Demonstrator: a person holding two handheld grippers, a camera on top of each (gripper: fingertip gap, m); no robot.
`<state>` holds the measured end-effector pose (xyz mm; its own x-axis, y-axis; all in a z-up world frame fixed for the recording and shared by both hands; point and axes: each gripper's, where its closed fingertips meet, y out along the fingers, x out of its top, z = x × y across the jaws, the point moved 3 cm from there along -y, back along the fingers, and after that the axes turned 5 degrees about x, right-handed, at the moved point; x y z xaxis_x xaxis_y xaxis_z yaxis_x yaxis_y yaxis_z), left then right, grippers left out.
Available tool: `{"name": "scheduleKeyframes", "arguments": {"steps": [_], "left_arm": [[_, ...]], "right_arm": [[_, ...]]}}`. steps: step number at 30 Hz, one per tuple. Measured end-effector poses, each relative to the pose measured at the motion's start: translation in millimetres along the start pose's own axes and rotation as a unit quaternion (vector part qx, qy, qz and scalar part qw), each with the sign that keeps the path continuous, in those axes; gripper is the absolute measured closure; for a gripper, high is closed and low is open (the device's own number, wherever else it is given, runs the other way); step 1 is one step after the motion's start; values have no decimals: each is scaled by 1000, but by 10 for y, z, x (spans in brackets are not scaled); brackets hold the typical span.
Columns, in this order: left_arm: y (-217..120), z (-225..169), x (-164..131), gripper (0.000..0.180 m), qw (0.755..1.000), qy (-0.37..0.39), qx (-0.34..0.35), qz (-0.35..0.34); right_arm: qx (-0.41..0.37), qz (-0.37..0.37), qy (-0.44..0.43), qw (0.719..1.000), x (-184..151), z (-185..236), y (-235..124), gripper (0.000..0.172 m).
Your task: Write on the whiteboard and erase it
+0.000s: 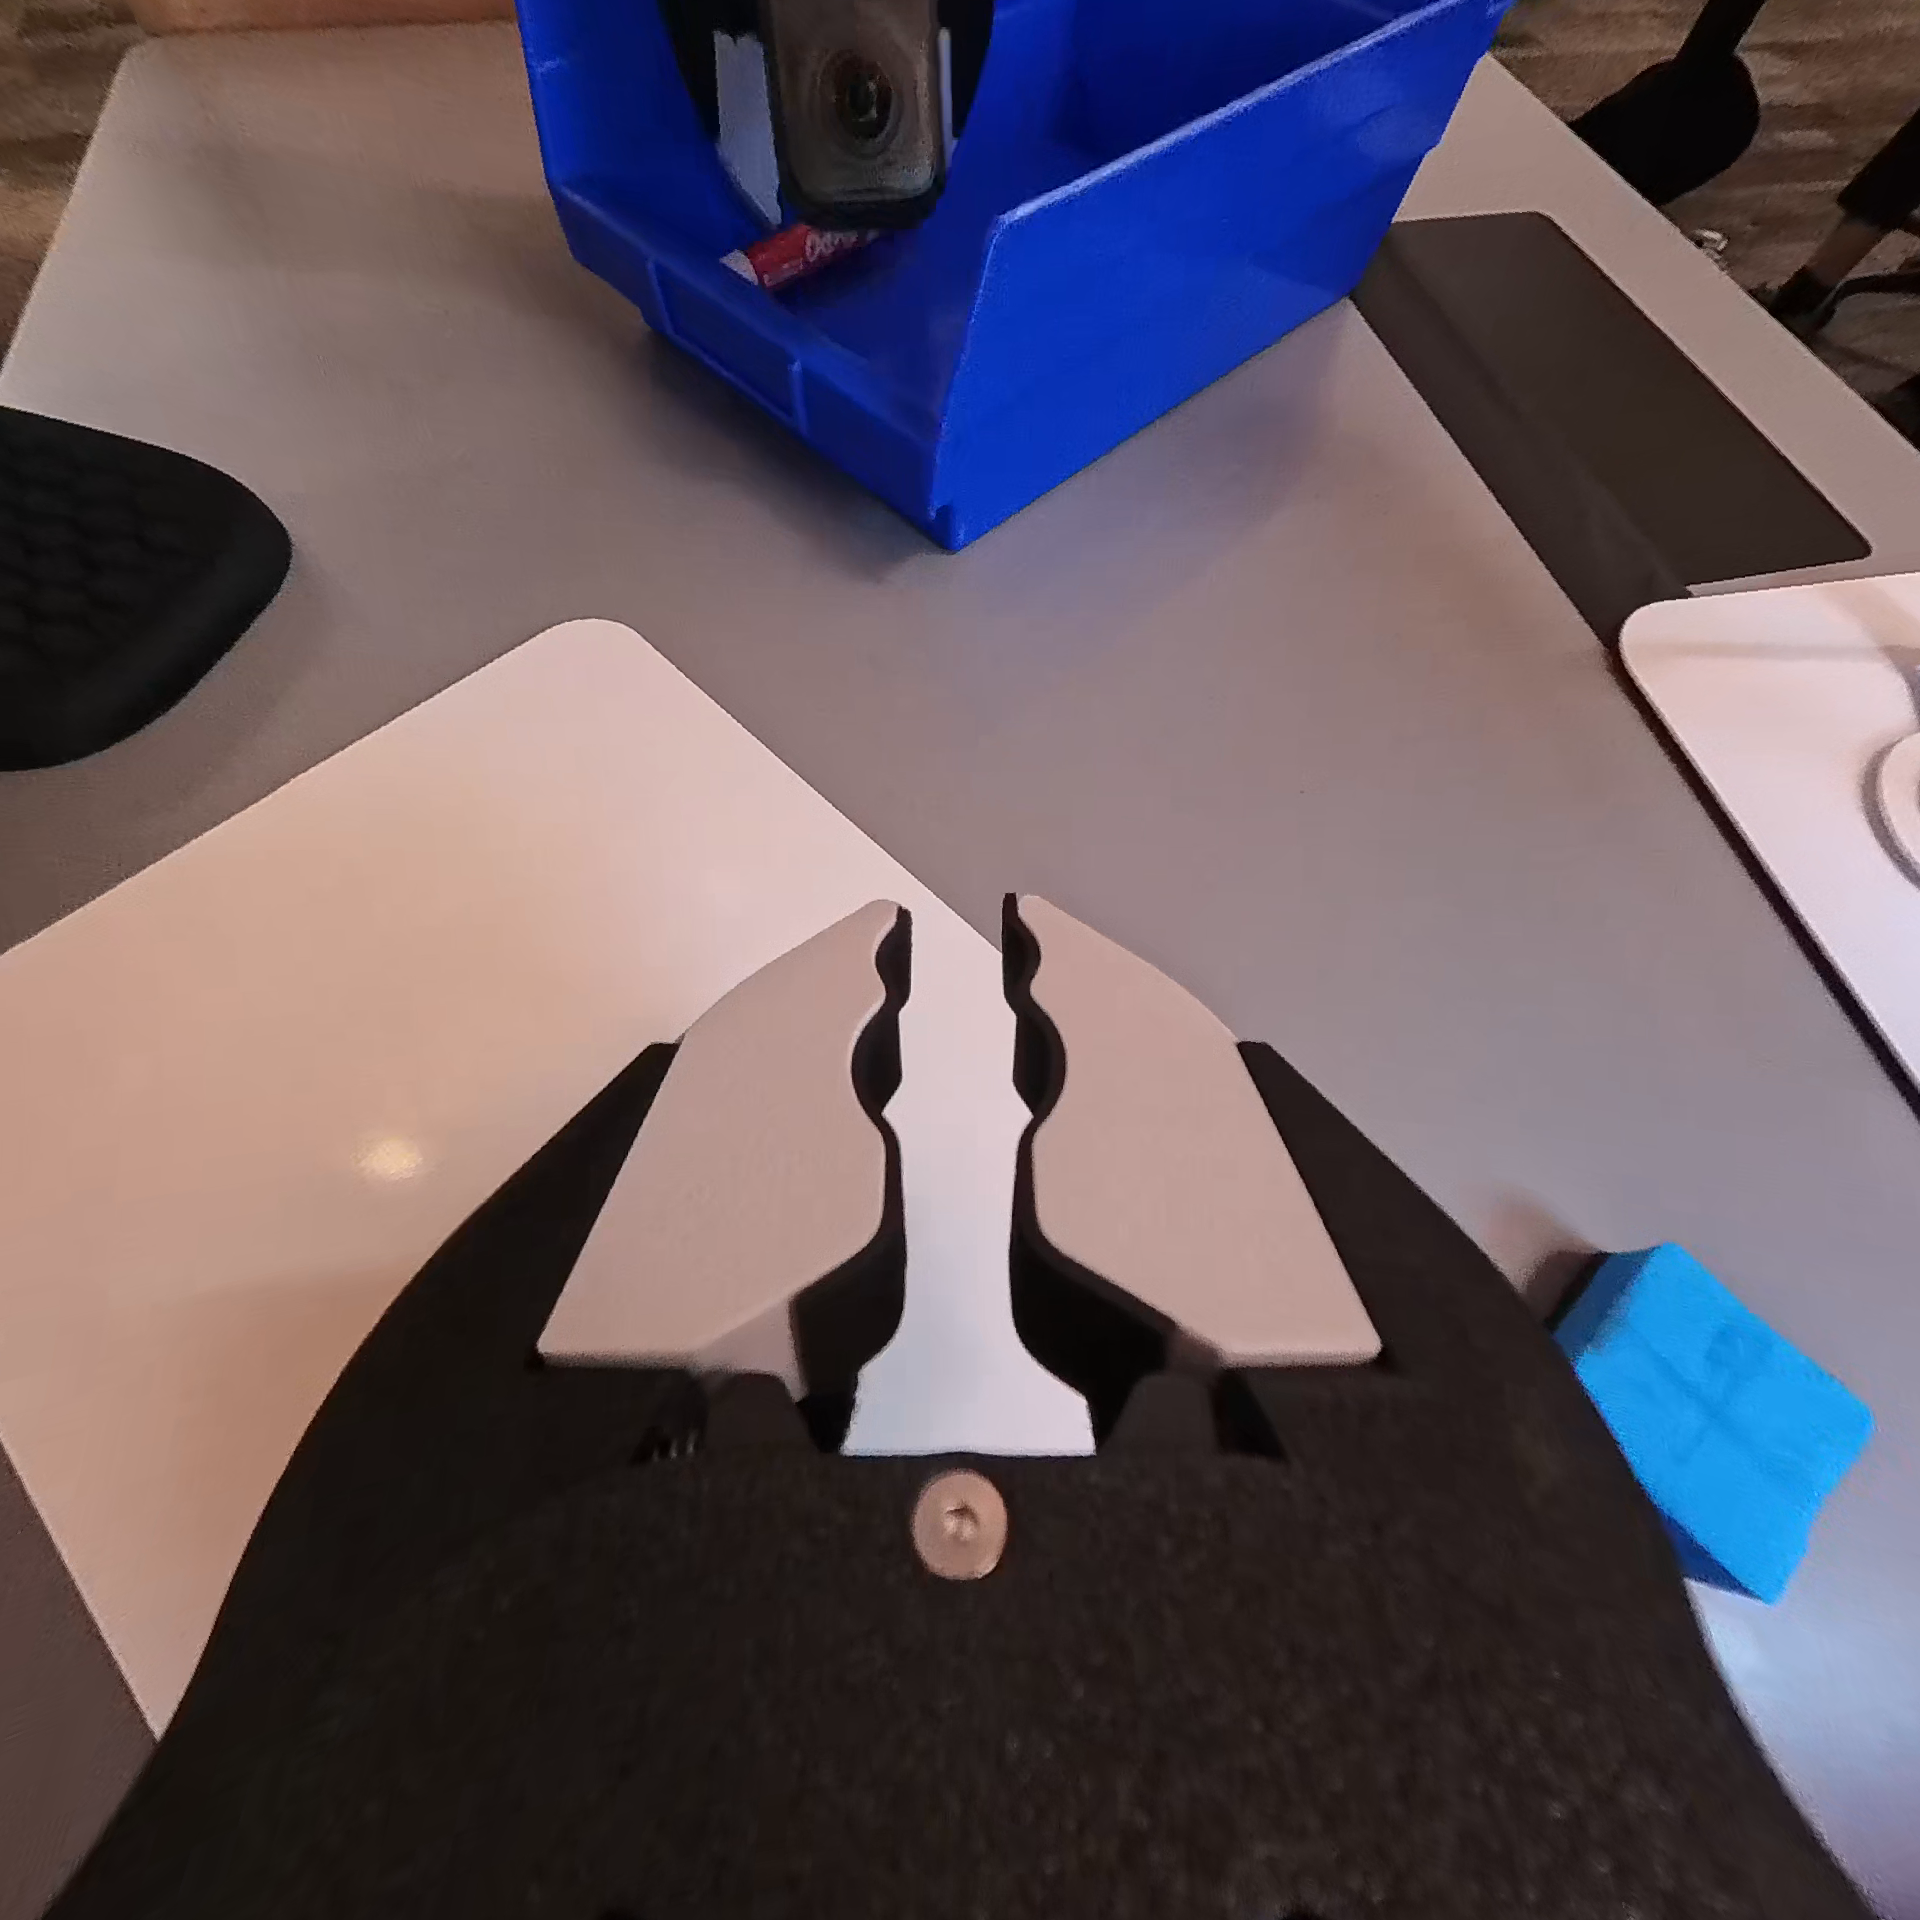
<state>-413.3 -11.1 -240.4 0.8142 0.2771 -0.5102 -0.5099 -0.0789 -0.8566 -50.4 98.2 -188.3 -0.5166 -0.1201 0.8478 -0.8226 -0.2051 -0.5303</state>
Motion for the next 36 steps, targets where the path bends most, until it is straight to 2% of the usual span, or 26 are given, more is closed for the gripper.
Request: {"name": "scheduleKeyframes", "arguments": {"steps": [1, 7, 18, 29, 36], "left_arm": [[16, -14, -8, 128, 1000, 10, -3, 11], [32, -58, -14, 137, 1000, 17, -15, 14], [16, -87, 28, 132, 997, 57, 36, 25], [-146, 115, 101, 133, 992, 9, 111, -56], [-65, 68, 81, 134, 993, 57, 101, -32]], "right_arm": [[1, -1, 2, 1000, -4, -1, 6, 155], [-5, 6, -6, 1000, -22, 17, -1, 155], [-4, 6, -10, 1000, -13, 20, 19, 155], [3, 18, -10, 1000, -64, 18, 106, 155], [7, 25, -11, 1000, -94, 32, 139, 155]]}}
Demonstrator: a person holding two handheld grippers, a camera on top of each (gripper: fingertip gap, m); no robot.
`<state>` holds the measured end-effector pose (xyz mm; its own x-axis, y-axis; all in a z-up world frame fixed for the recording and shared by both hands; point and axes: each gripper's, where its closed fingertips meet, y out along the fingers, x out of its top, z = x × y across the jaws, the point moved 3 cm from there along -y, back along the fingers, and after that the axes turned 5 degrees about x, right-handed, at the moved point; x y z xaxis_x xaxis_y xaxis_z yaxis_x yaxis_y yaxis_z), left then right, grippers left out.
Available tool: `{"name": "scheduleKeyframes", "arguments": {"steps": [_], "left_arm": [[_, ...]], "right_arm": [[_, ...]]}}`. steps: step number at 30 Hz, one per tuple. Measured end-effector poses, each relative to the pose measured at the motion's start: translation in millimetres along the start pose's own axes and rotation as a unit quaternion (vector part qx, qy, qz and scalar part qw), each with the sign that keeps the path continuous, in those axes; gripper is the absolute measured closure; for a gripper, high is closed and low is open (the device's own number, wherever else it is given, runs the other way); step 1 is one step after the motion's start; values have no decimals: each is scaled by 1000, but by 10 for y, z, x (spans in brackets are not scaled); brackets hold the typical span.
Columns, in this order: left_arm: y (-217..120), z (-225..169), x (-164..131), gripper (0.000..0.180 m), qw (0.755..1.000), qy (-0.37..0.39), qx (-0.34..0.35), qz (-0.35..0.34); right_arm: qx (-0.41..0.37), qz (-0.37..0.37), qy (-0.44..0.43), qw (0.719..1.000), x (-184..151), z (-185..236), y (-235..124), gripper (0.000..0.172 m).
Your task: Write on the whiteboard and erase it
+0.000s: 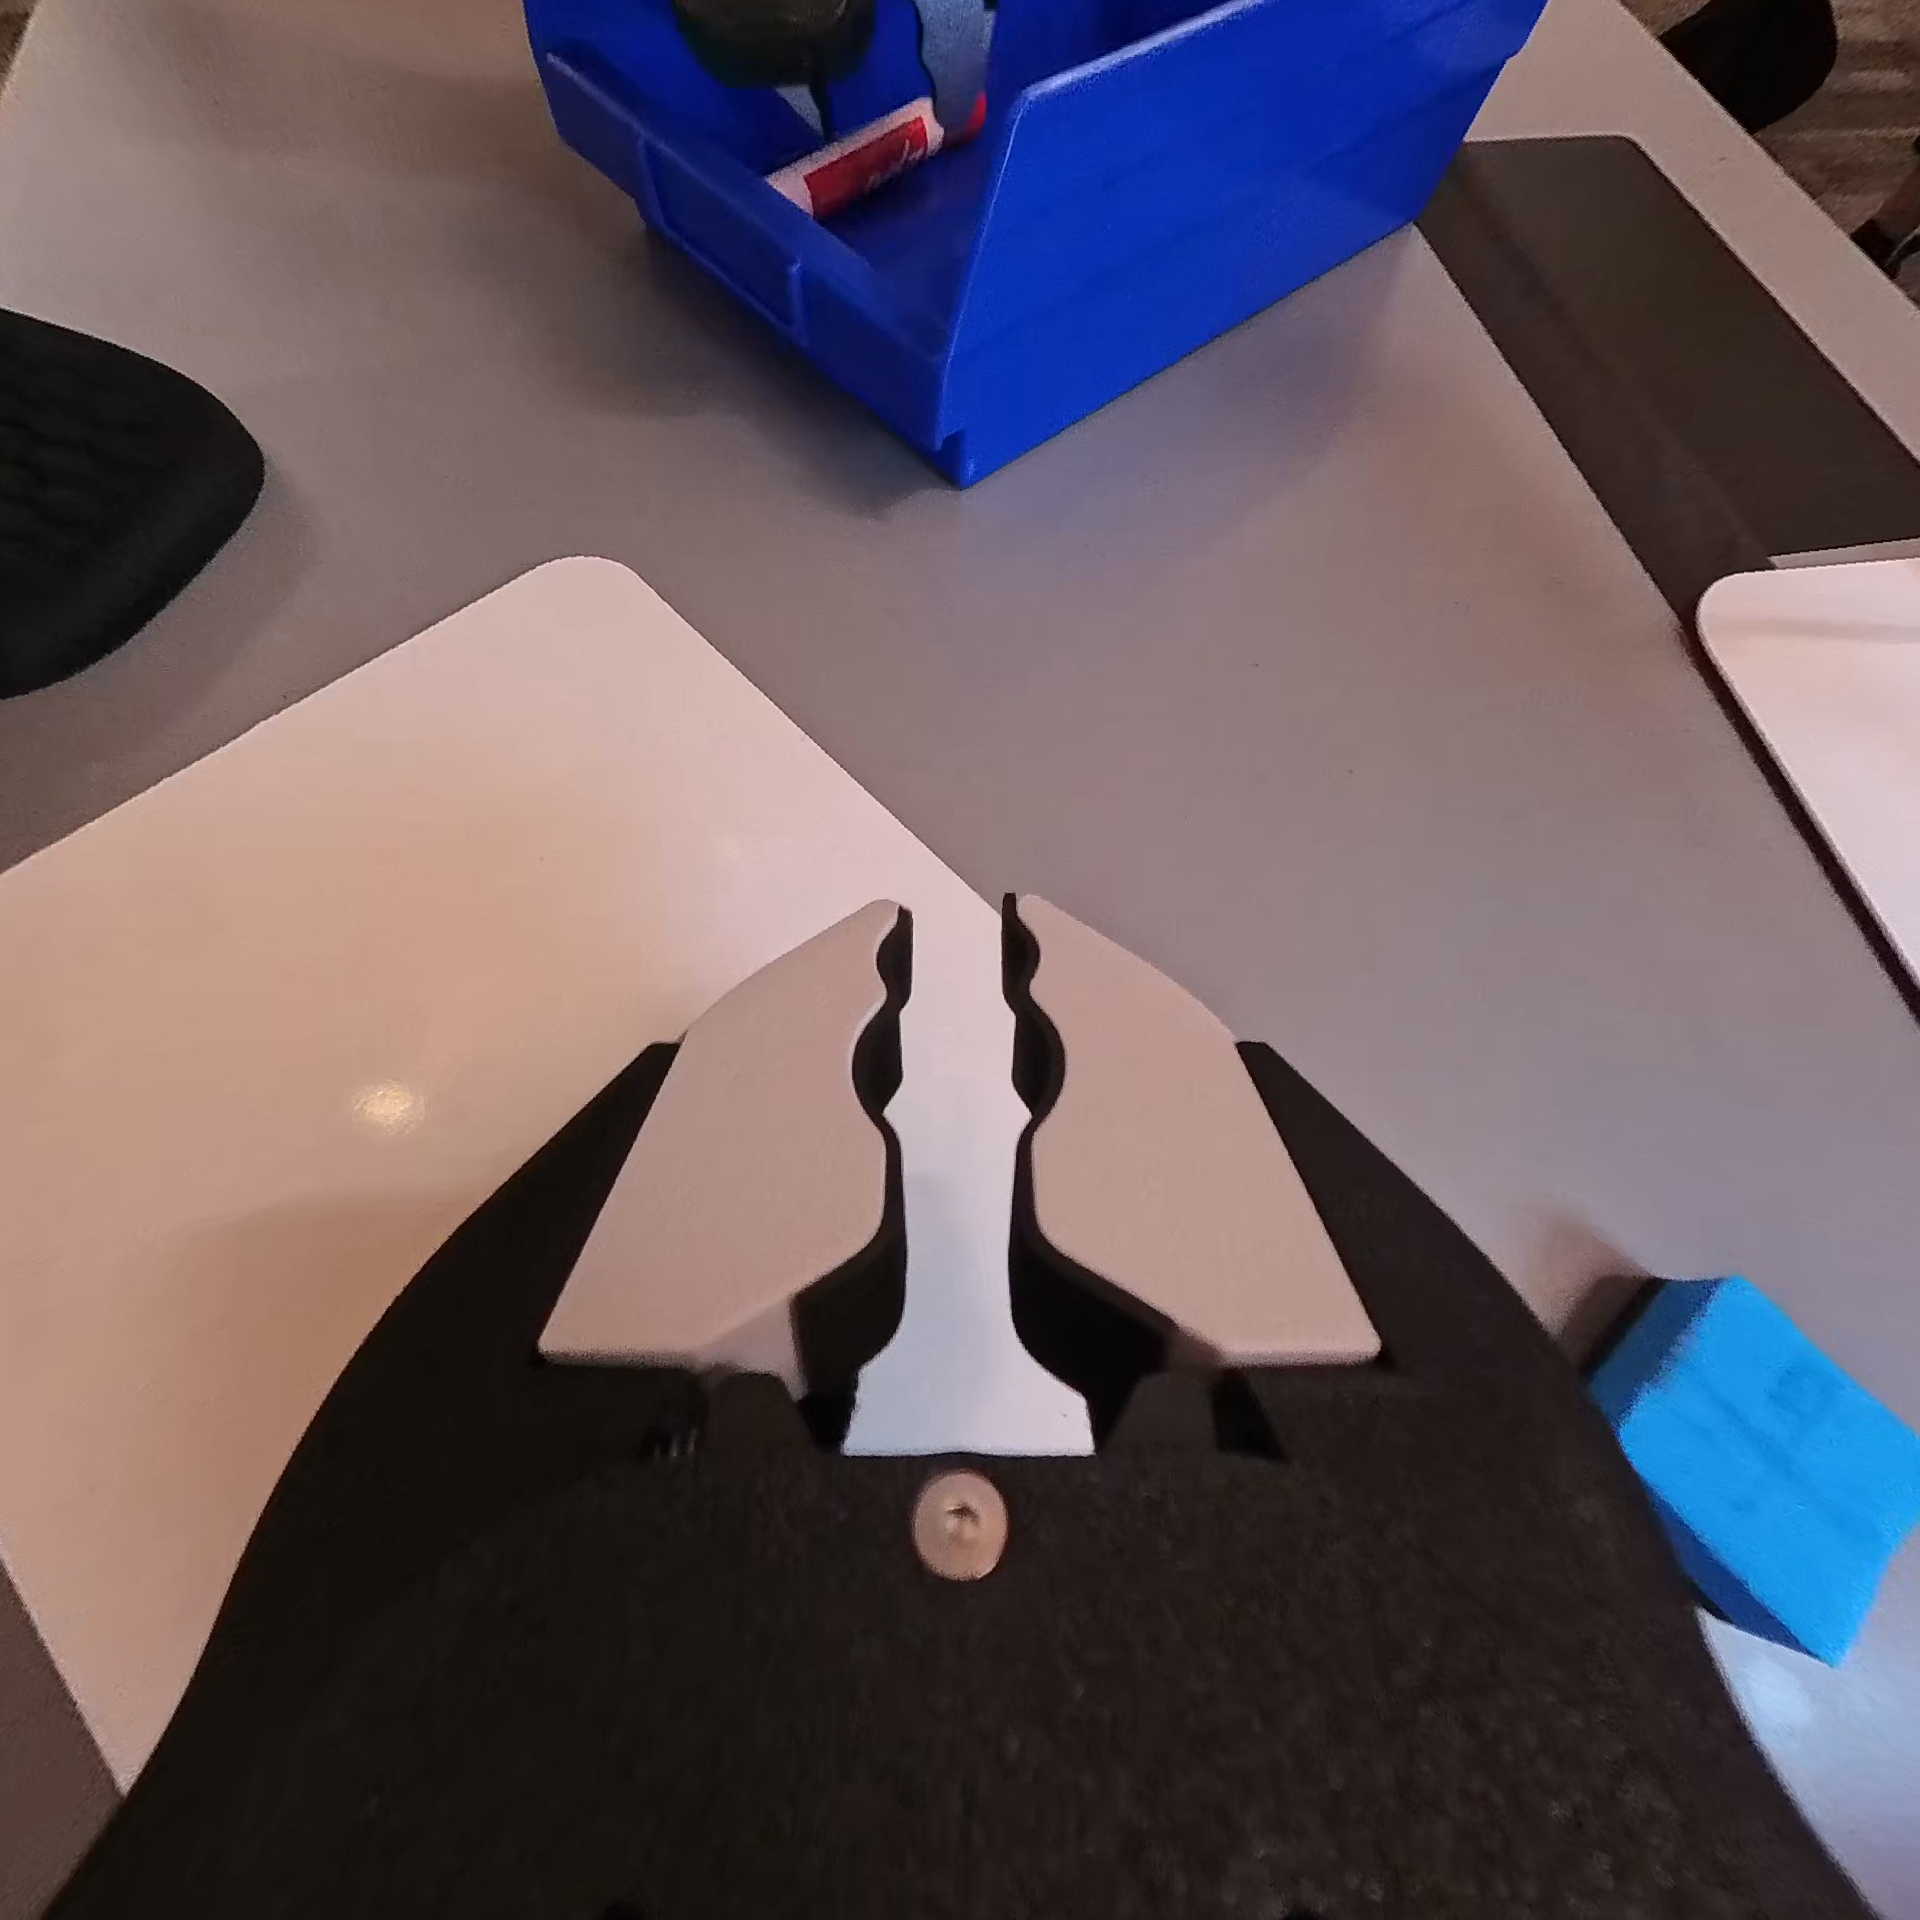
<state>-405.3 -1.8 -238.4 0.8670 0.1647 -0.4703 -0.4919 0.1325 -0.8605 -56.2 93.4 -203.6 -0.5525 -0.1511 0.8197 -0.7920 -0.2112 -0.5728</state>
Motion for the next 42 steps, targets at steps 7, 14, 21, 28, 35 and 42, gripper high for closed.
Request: {"name": "scheduleKeyframes", "arguments": {"steps": [7, 14, 21, 28, 35, 42], "left_arm": [[101, -53, 78, 159, 1000, 9, -25, 0], [-259, 152, 223, 161, 991, -97, 11, -87], [-1289, 277, 787, 160, 941, -166, 164, -245], [-1833, 58, 1881, 161, 881, -189, 205, -383], [-2053, 71, 2270, 162, 860, -189, 200, -430], [-2309, 142, 2072, 138, 727, -292, 170, -598]], "right_arm": [[3, 9, 0, 1000, -42, 8, 41, 155], [-7, -11, -6, 1000, 35, 11, -5, 155], [-19, -117, -11, 993, 478, 170, -124, 135], [-36, -121, -78, 989, 753, 553, -11, 121], [-53, -60, -178, 981, 664, 676, -28, 151], [43, -223, -79, 971, 906, 554, -650, 152]]}}
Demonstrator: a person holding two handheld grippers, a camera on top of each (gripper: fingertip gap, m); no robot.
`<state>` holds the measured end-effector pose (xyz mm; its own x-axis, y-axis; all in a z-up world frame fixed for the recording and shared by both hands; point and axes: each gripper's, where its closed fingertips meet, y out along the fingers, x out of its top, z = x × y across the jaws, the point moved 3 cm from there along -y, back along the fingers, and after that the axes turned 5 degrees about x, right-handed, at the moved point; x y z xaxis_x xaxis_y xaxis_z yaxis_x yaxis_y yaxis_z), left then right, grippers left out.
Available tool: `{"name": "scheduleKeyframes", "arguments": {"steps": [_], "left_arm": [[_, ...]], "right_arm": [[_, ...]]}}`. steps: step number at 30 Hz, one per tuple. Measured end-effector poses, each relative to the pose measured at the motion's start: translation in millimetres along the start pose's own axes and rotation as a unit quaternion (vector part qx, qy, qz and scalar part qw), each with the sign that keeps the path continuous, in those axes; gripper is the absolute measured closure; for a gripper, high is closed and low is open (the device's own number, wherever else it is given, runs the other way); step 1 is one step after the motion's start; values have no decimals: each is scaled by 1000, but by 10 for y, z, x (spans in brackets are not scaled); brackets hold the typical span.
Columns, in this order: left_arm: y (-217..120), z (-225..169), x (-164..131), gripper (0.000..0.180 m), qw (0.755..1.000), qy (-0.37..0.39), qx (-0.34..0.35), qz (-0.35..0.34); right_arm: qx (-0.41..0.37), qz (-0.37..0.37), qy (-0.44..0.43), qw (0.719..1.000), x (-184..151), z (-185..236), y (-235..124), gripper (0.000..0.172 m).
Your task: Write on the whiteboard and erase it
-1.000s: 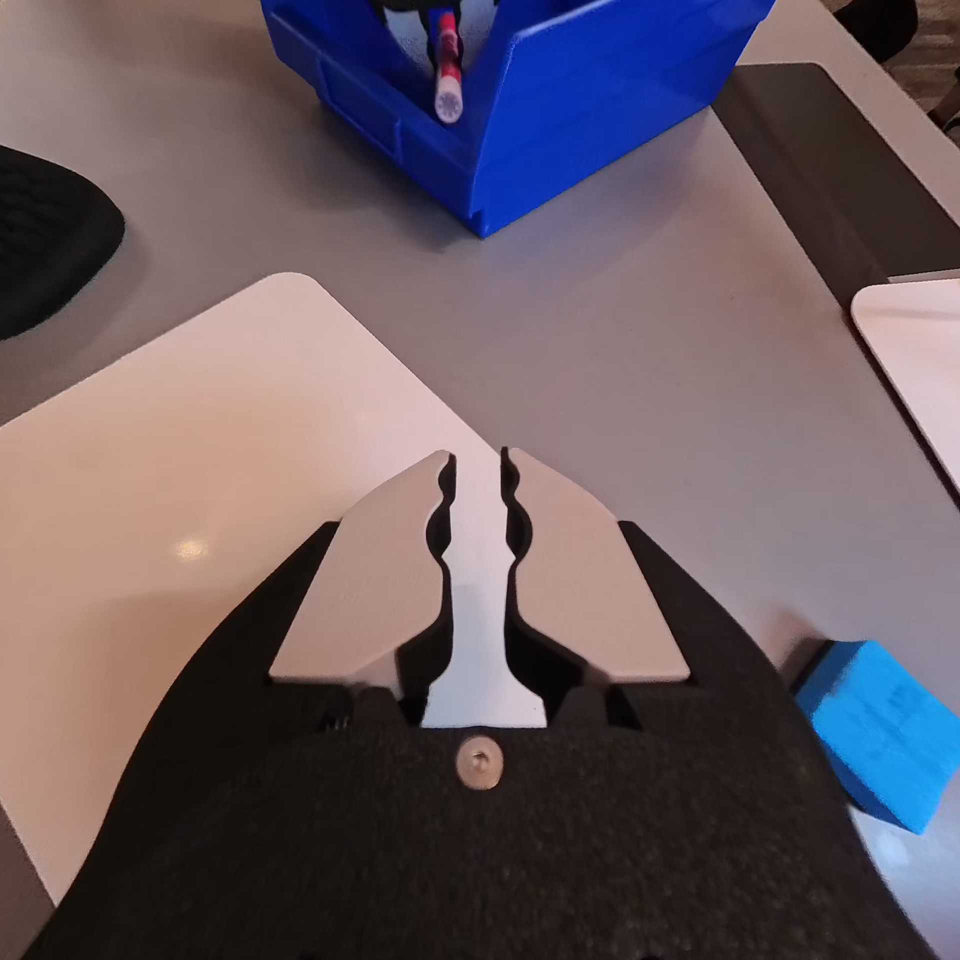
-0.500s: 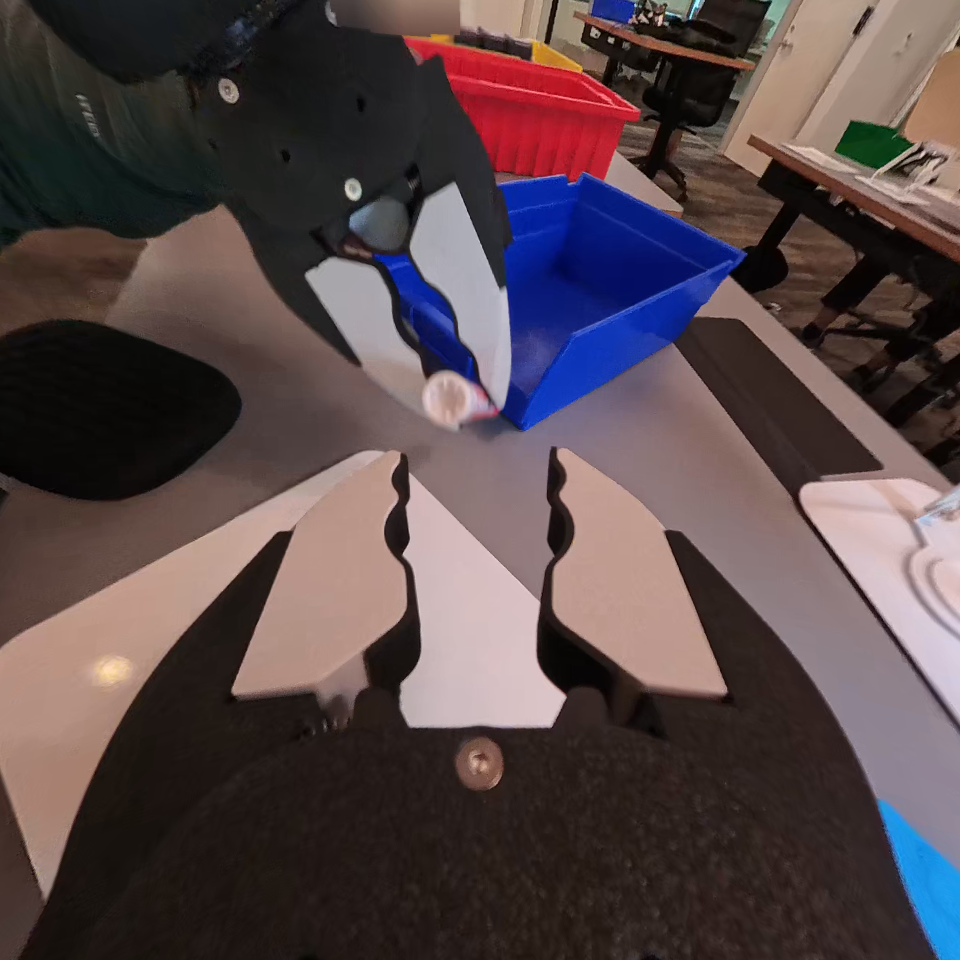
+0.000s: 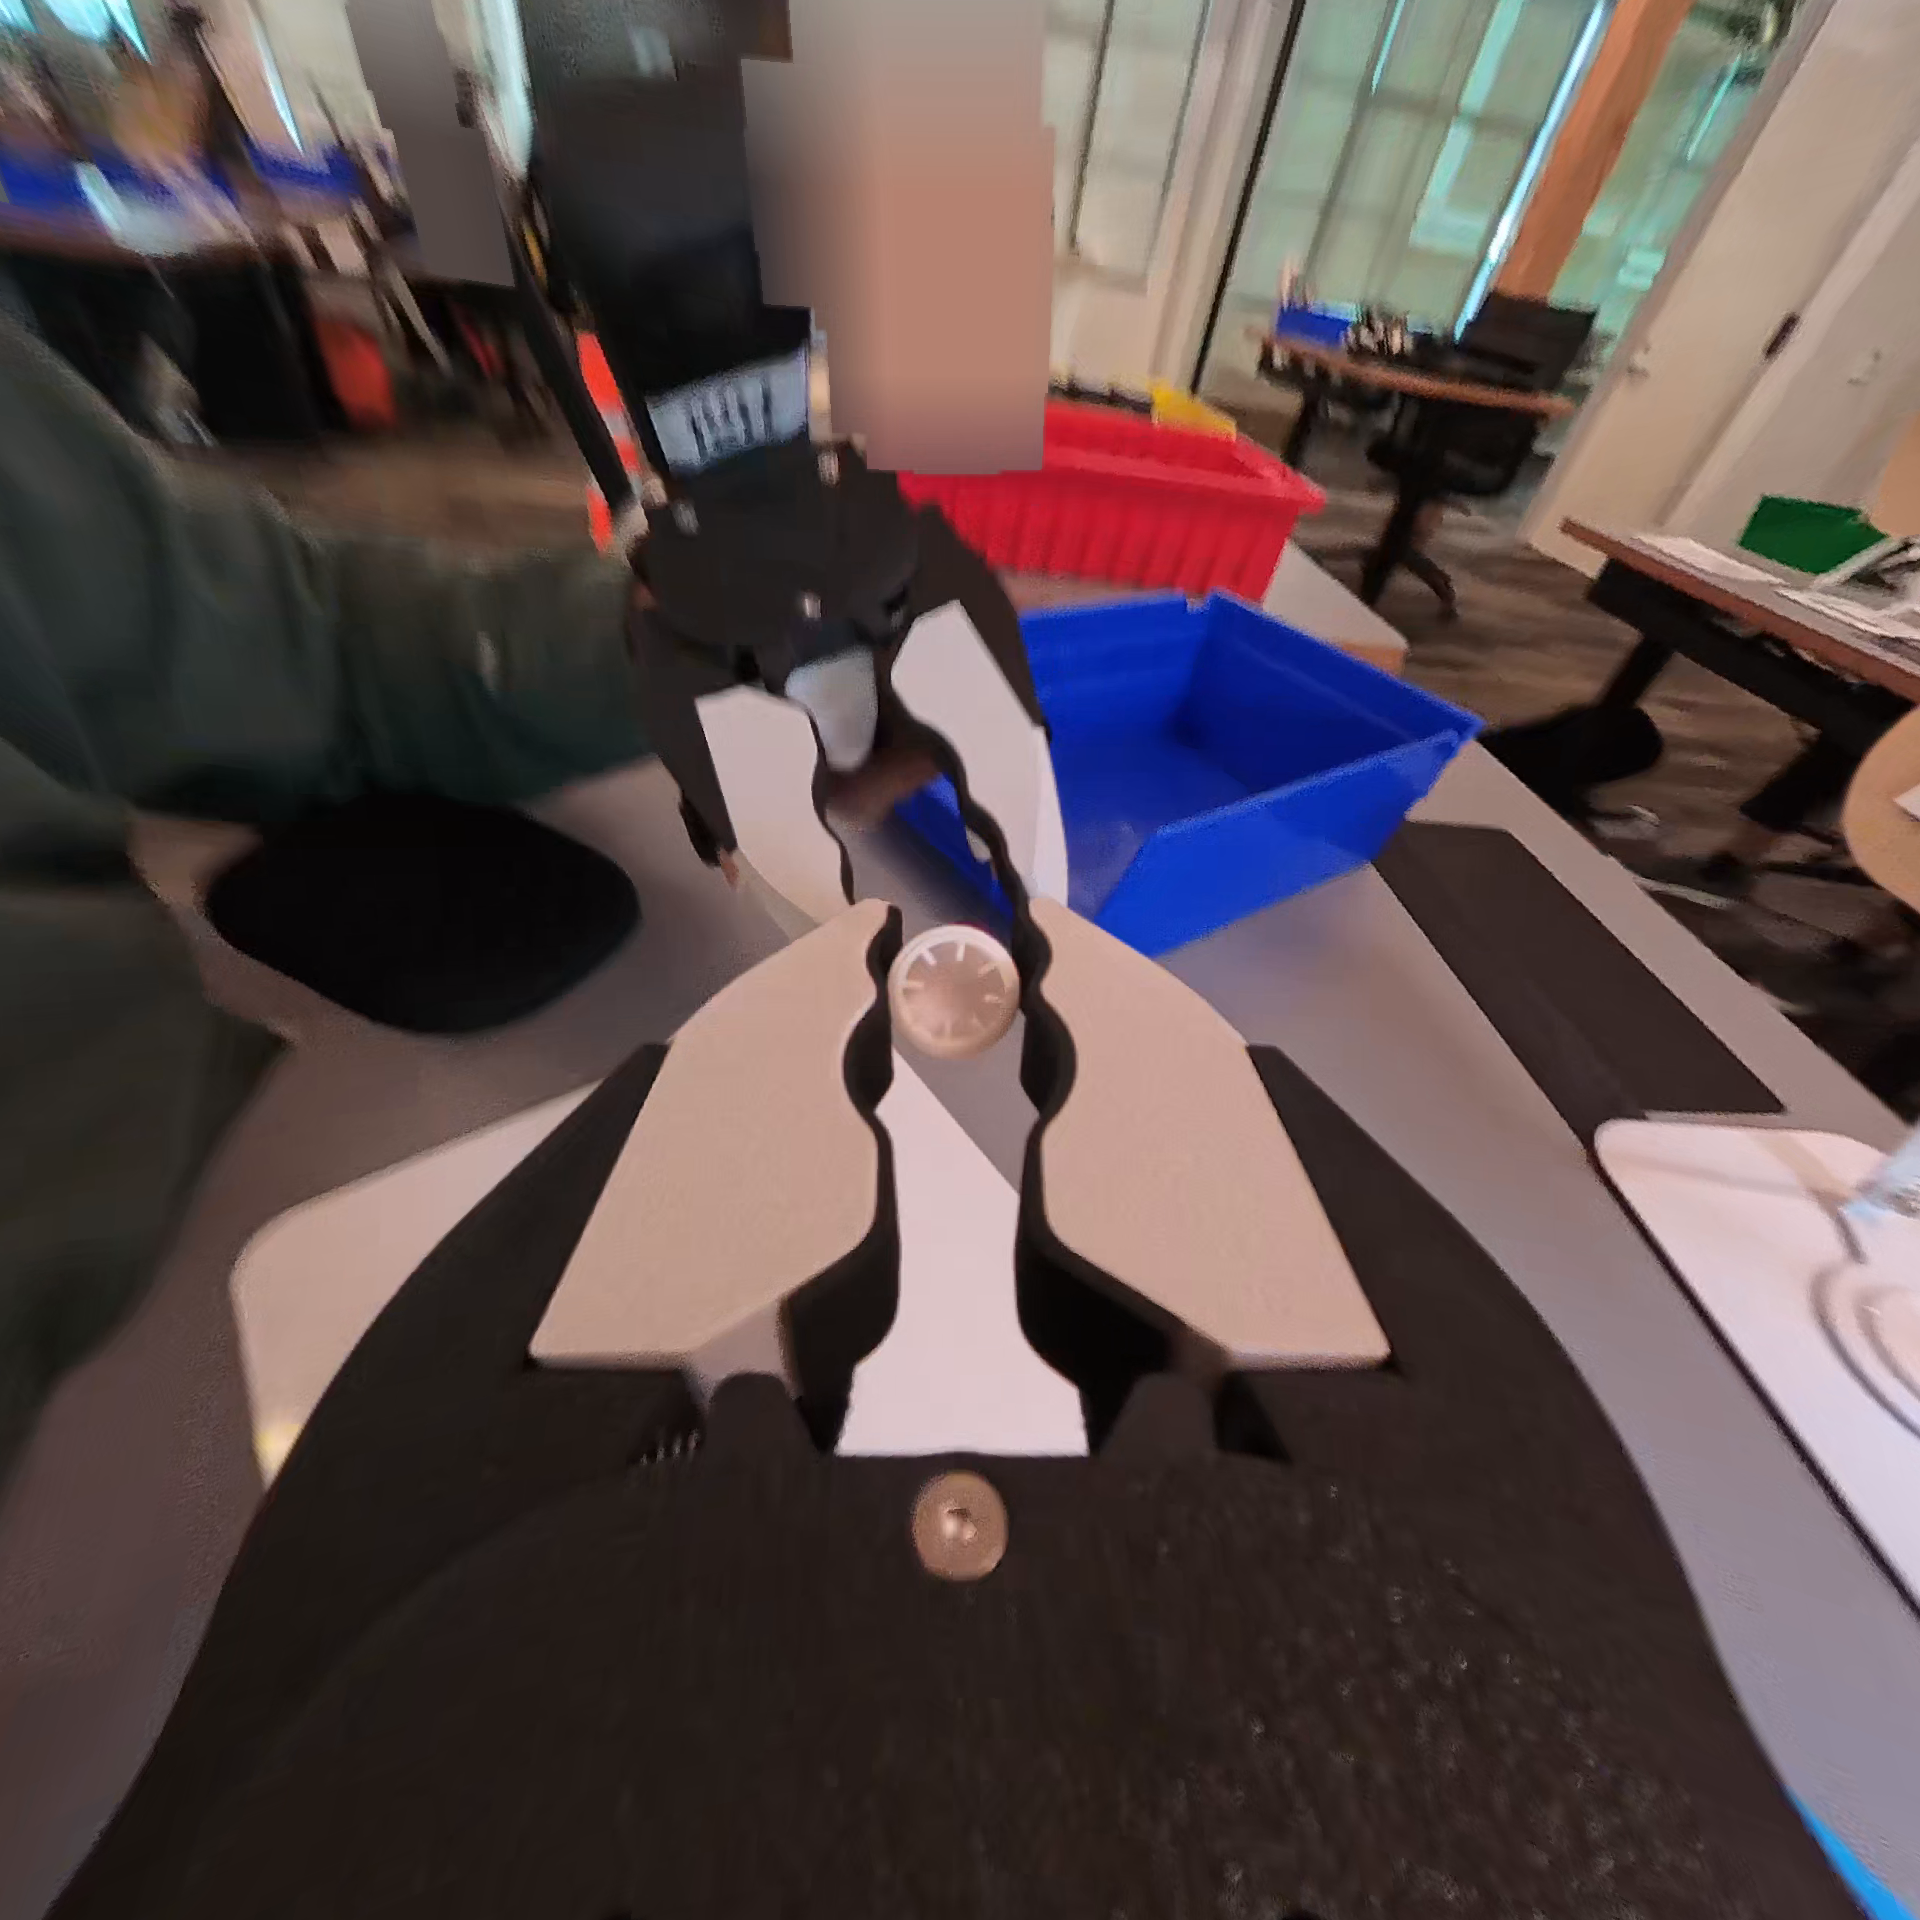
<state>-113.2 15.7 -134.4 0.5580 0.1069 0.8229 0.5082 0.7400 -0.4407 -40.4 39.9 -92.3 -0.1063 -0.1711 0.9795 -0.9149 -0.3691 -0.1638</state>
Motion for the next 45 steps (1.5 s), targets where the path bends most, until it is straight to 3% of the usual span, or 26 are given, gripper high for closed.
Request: {"name": "scheduleKeyframes", "arguments": {"steps": [5, 11, 19, 32, 35, 39, 45], "left_arm": [[-153, -100, 66, 139, 987, -84, -9, -134], [-286, -153, -30, 160, 983, -79, -13, -164], [-391, -92, -122, 160, 973, -128, -65, -183], [-300, -142, -156, 160, 914, -280, -180, -234], [-309, -139, -139, 160, 892, -320, -201, -250], [-300, -173, -130, 160, 880, -337, -219, -254], [-242, -342, -60, 160, 862, -353, -262, -254]], "right_arm": [[51, -102, 87, 990, 135, -20, -91, 151], [97, -144, 153, 973, 86, 24, 26, 151], [90, -36, 100, 990, -247, 65, 118, 151], [78, 13, 47, 996, -391, 226, 314, 145], [53, -11, 28, 998, -323, 232, 317, 144], [33, -20, 3, 999, -255, 235, 296, 143], [22, 17, -67, 997, -285, 396, 478, 124]]}}
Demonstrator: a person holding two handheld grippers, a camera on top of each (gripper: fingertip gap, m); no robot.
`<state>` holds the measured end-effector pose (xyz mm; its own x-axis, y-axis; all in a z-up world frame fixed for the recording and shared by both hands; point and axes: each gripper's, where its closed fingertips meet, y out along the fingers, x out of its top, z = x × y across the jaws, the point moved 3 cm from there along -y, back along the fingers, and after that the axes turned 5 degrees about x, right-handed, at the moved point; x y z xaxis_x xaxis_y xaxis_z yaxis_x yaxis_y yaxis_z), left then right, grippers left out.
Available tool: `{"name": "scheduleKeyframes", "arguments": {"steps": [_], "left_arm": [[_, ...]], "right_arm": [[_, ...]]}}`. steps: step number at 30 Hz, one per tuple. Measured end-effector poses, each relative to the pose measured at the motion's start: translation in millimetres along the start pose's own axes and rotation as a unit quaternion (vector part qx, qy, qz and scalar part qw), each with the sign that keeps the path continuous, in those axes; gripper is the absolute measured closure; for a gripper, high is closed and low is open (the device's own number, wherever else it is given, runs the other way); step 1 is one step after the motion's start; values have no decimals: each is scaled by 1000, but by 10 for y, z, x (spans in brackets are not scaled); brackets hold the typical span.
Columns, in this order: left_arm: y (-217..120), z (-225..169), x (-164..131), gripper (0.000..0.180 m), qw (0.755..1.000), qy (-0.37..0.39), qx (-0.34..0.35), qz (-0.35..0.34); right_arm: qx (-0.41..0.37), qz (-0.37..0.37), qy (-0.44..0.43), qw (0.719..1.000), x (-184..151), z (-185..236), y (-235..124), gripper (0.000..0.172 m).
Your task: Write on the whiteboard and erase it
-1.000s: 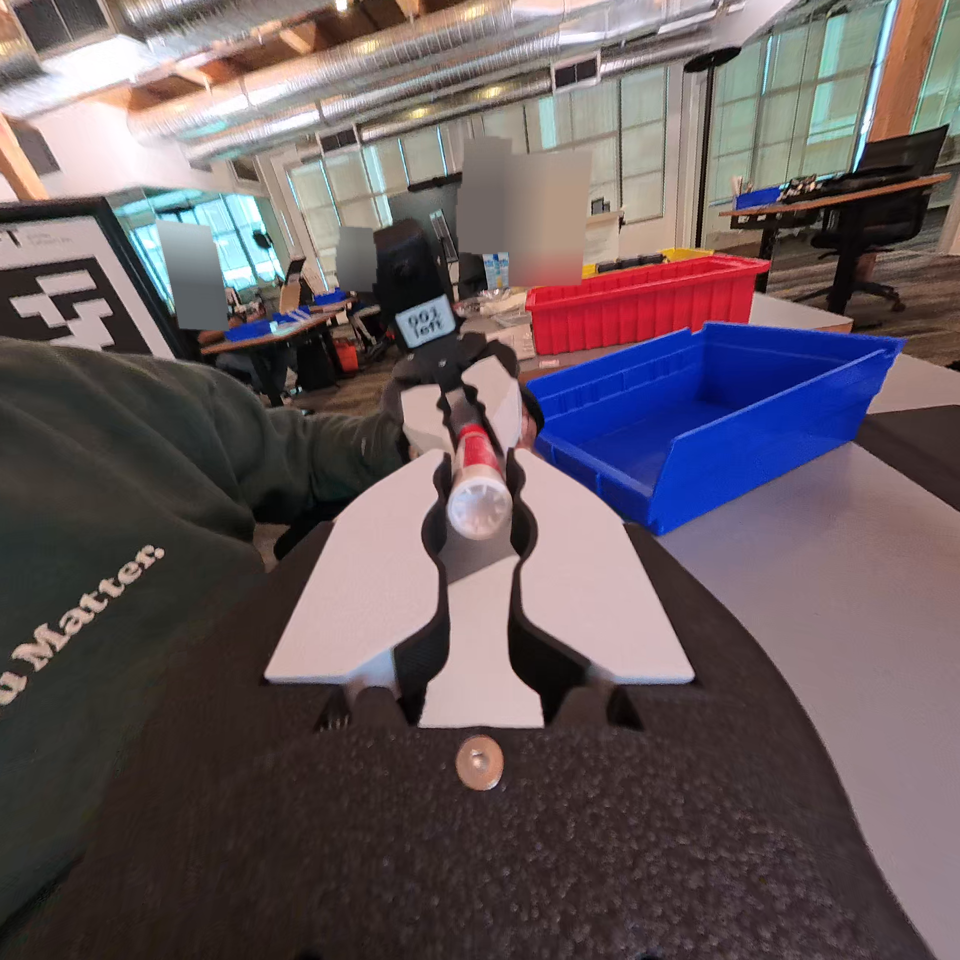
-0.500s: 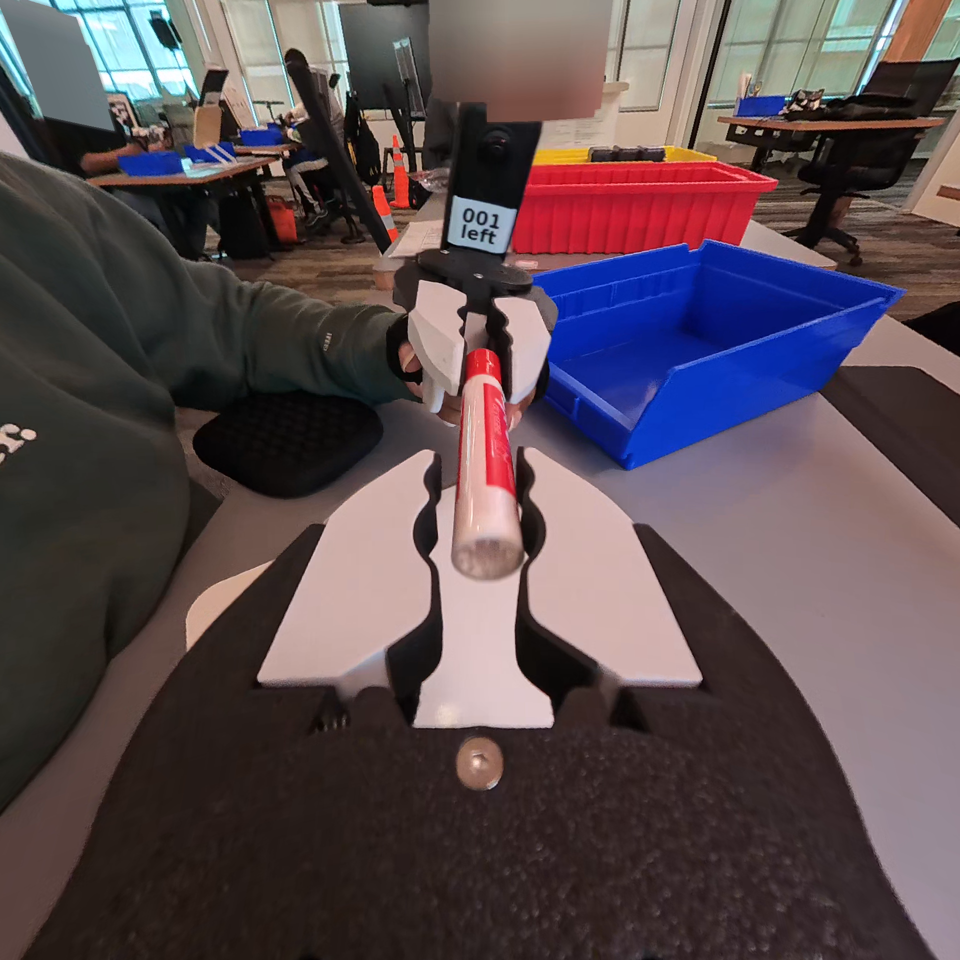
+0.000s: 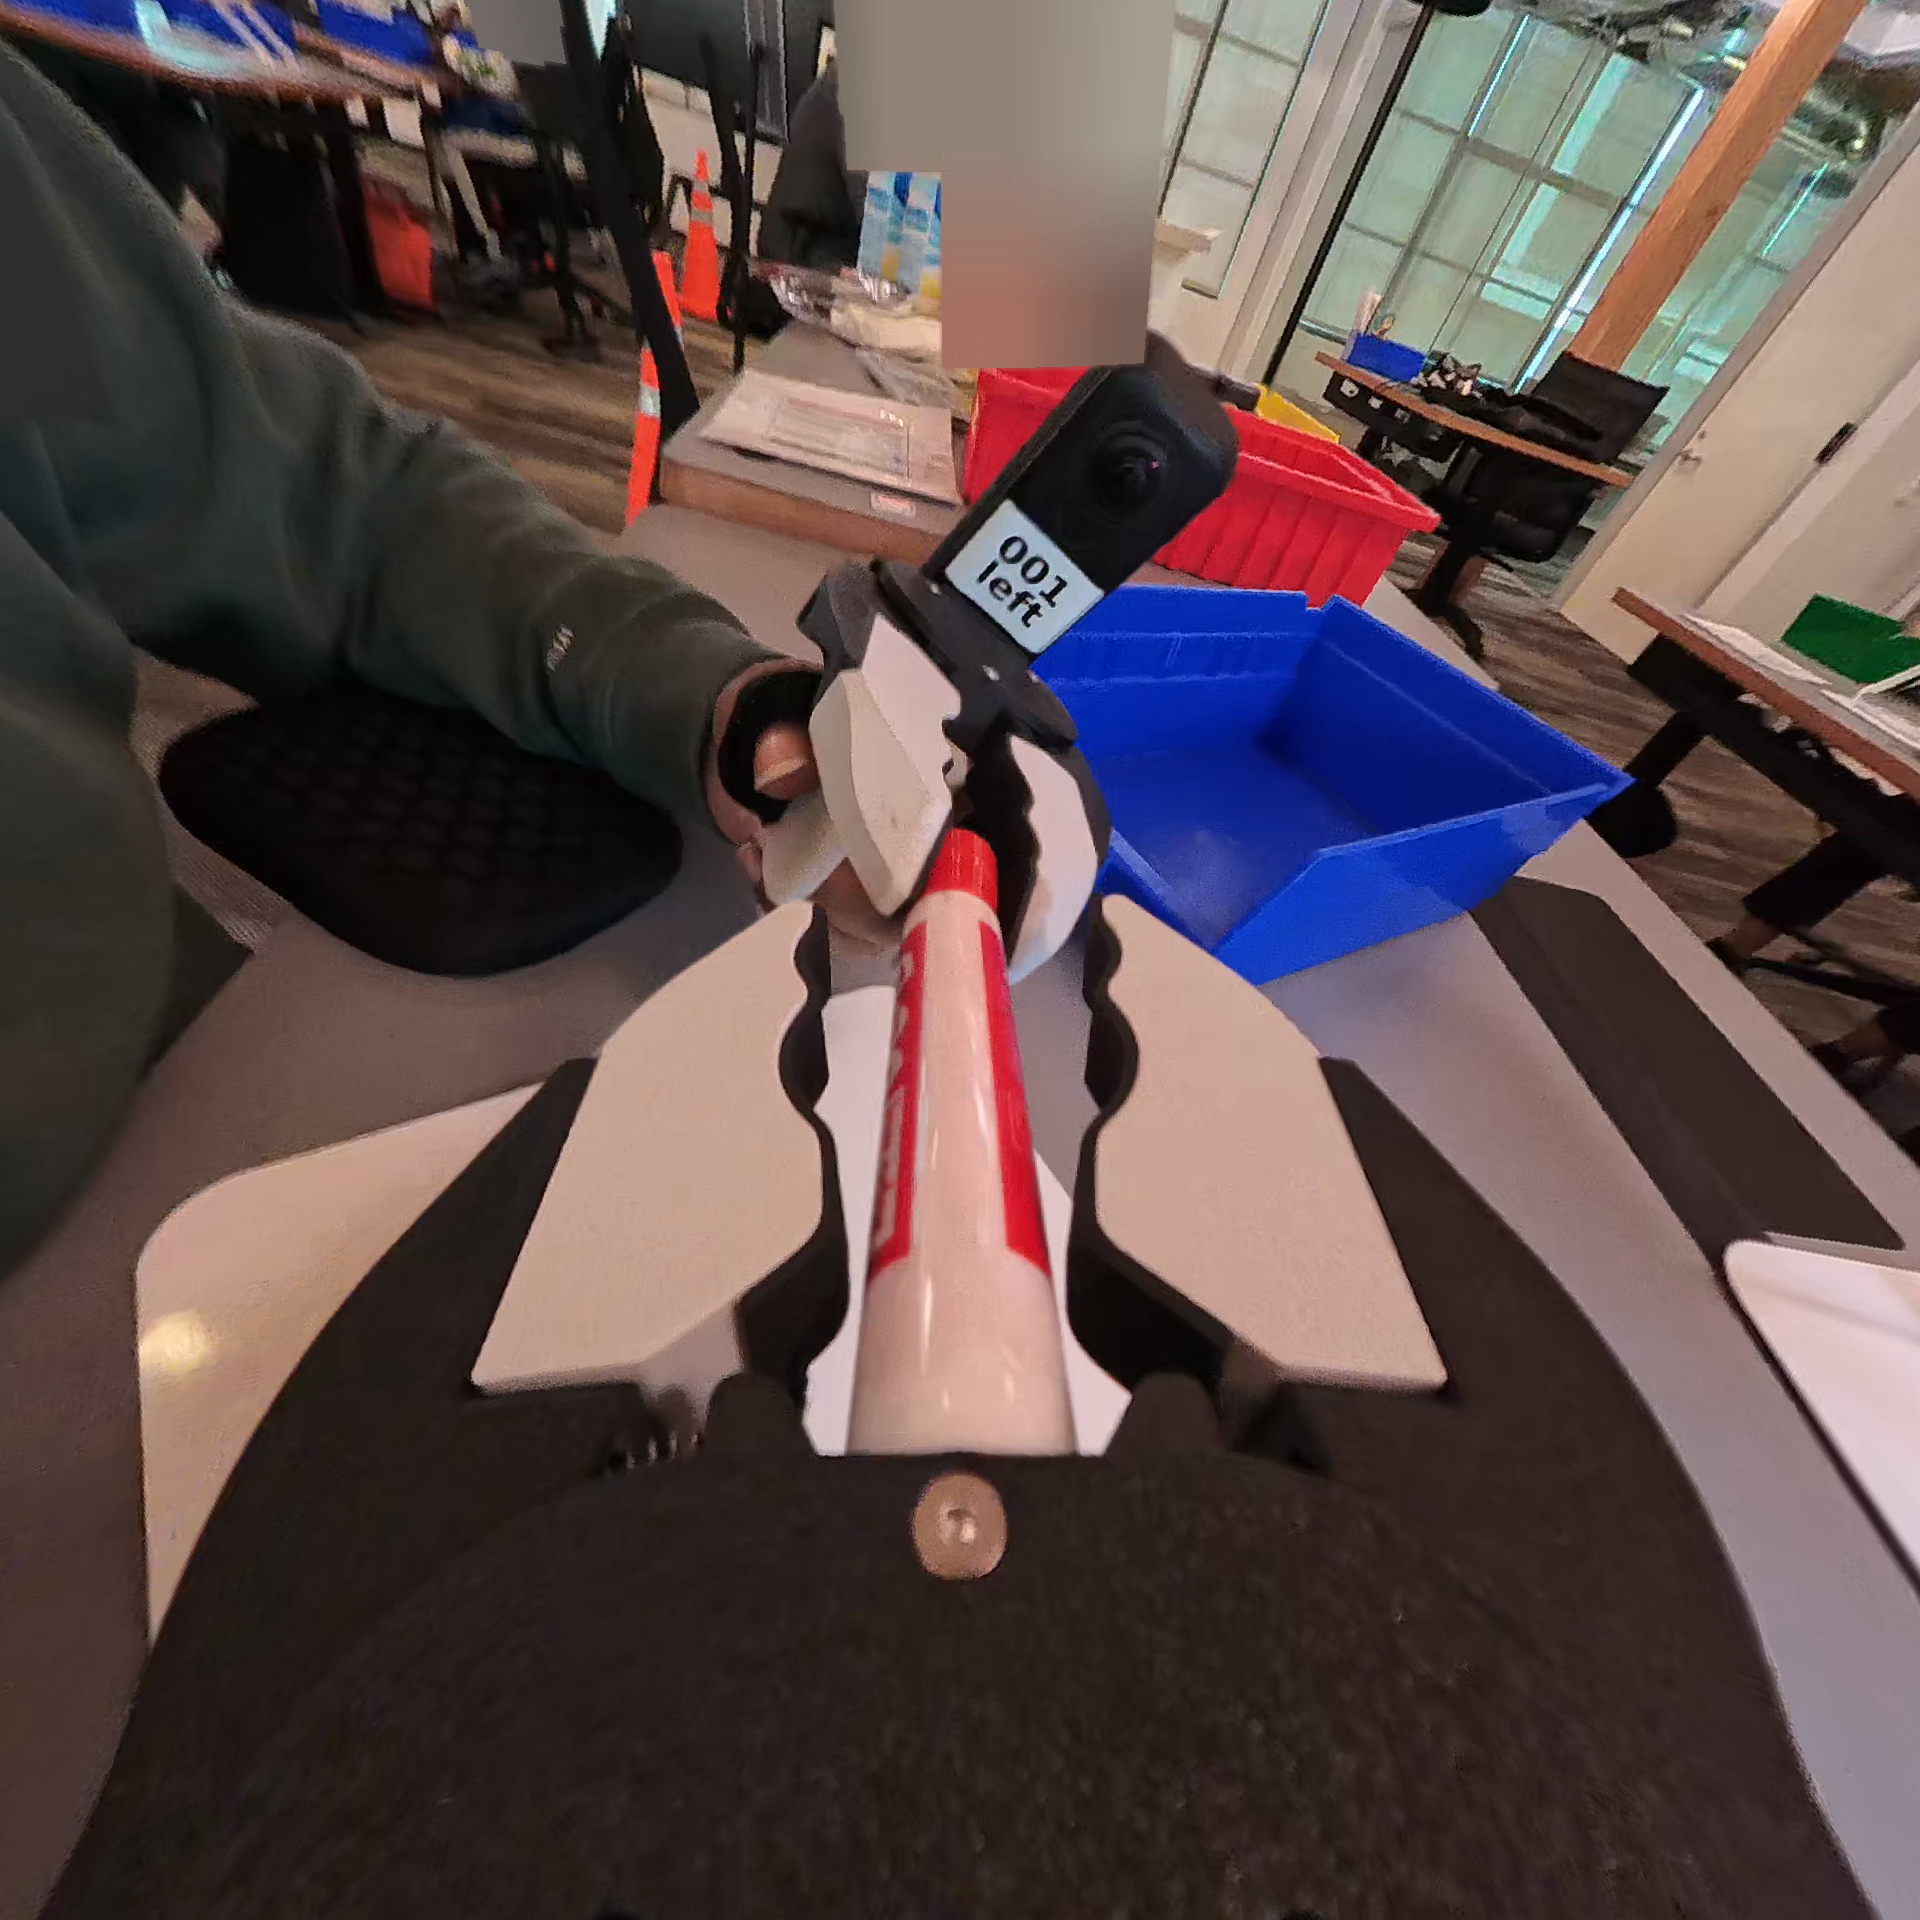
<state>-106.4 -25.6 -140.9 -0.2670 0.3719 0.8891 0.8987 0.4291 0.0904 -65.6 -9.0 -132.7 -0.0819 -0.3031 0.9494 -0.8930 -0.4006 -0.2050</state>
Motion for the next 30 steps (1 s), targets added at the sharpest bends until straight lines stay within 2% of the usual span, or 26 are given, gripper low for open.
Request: {"name": "scheduleKeyframes", "arguments": {"steps": [3, 8, 10, 16, 19, 20, 21, 24, 28, 30], "left_arm": [[-23, -23, 50, 160, 1000, -19, -9, -17], [0, -19, -10, 160, 1000, -22, -5, 4], [4, -23, -19, 160, 1000, -24, -6, 8], [-5, -22, -29, 160, 1000, -15, 0, 15], [-12, -57, -6, 151, 1000, -15, -12, 4], [-9, -62, -10, 153, 1000, -14, -13, 8], [-6, -61, -22, 160, 1000, -7, -9, 13], [-5, -56, -18, 160, 999, 21, 12, 27], [-41, -76, 31, 161, 998, 33, 7, 44], [-101, -87, 101, 161, 998, 55, 19, 39]], "right_arm": [[-8, -1, -12, 1000, 35, 16, 18, 126], [-8, 8, -15, 1000, 9, 17, 0, 129], [-3, 14, -18, 1000, -5, 35, -4, 135], [1, 15, 16, 1000, -32, 43, 7, 137], [3, 11, 25, 1000, -29, 28, 7, 138], [8, 5, 28, 1000, -27, 35, 1, 138], [18, -5, 37, 999, -15, 55, 0, 138], [23, -4, 46, 999, -38, 48, -3, 138], [31, 4, 53, 998, 11, 41, 18, 139], [37, -14, 61, 997, 81, 4, -48, 139]]}}
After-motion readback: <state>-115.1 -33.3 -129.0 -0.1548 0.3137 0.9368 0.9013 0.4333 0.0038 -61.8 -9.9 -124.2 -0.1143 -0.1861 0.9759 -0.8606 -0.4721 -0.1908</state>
